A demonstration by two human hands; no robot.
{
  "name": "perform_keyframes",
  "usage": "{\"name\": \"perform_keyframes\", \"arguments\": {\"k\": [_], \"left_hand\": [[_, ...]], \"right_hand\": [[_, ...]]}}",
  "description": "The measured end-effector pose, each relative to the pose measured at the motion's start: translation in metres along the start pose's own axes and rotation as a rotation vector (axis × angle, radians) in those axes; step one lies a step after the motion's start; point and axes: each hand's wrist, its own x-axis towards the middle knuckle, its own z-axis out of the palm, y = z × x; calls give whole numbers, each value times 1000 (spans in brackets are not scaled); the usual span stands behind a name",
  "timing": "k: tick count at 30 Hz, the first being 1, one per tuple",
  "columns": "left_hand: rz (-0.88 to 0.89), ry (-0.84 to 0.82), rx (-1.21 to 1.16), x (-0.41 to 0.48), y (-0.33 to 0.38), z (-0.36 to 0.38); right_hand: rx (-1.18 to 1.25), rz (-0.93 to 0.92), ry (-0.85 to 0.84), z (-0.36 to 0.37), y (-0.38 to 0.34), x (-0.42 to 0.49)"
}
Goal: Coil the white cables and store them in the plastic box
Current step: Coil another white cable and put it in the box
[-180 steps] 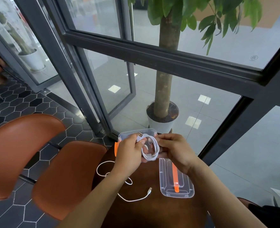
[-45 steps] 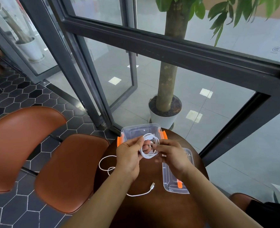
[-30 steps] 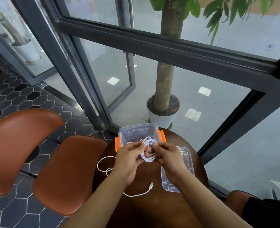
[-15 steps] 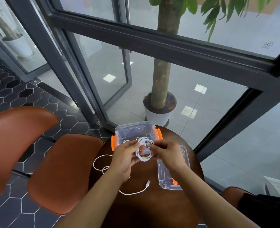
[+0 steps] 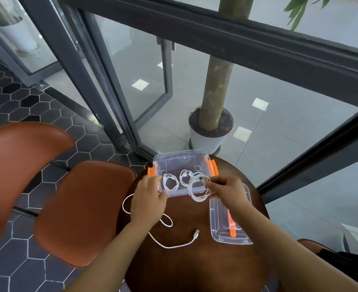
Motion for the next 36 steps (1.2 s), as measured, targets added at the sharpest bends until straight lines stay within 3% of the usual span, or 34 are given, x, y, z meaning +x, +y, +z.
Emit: {"name": "perform_keyframes", "arguments": {"k": [8,14,22,36], "left_hand": [[287,-44,408,52,-24,40],[273,-129,399,71,-43,71],[262,-81,401,70,-51,87],[280,-50,422,71,-53,92]], "right_hand": [[-124,19,67,14,7,62],[-323,-26,60,35,18,106],[-753,-96,-115,83,34,150],[-900,-15,-261,149,50,183]]}}
